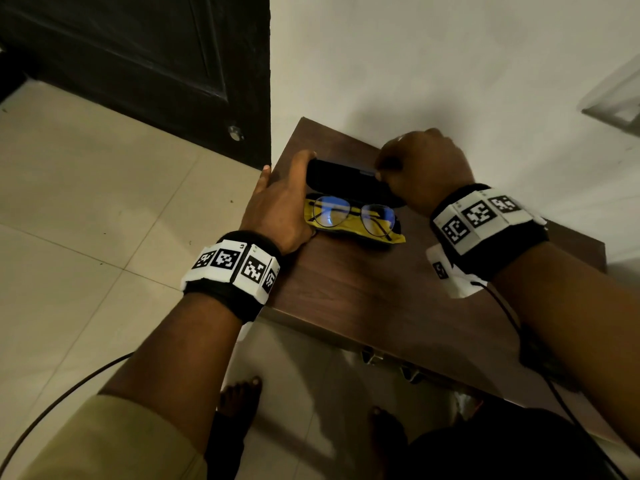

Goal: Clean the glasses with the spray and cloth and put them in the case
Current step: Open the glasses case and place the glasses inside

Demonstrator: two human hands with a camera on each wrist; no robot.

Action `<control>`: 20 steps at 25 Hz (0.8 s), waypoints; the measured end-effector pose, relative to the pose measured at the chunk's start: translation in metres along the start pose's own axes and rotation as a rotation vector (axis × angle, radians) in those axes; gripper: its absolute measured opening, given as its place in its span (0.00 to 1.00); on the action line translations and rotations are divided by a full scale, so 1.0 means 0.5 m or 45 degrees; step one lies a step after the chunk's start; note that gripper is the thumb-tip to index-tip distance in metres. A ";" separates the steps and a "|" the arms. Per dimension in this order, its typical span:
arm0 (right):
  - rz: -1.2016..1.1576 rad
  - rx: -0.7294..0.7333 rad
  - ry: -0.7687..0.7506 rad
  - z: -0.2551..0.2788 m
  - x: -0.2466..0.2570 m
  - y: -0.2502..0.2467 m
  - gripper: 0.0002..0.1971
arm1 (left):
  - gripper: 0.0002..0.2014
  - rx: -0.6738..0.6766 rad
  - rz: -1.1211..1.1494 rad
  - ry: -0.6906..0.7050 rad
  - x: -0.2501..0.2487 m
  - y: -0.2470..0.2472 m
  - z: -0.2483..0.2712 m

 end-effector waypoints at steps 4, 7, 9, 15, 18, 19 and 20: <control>-0.125 0.027 0.061 0.003 -0.054 0.006 0.11 | 0.42 0.001 -0.009 -0.009 0.000 0.002 0.000; -0.179 0.149 -0.025 0.017 -0.052 0.040 0.11 | 0.43 0.004 -0.005 -0.028 0.006 0.002 -0.001; -0.185 0.142 -0.087 0.031 -0.046 0.051 0.10 | 0.45 0.038 0.046 -0.065 0.015 0.003 -0.004; 0.064 0.228 -0.097 0.061 -0.033 0.117 0.27 | 0.28 0.108 -0.135 -0.088 0.020 0.009 -0.011; 0.190 0.203 -0.082 0.057 -0.029 0.129 0.31 | 0.28 0.070 -0.299 -0.042 0.005 0.002 -0.007; 0.203 0.180 -0.077 0.053 -0.028 0.127 0.30 | 0.28 0.054 -0.342 -0.011 -0.002 -0.001 -0.006; 0.209 0.152 -0.076 0.049 -0.026 0.123 0.28 | 0.27 0.032 -0.378 0.030 -0.011 -0.003 -0.004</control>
Point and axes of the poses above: each hand's wrist, its own z-axis away from the middle knuckle, its own y-axis out of the palm, x = y × z, the point moved 9 cm from there along -z, towards the middle knuckle, and after that the axes turned 15 degrees about x, right-handed, at the moved point
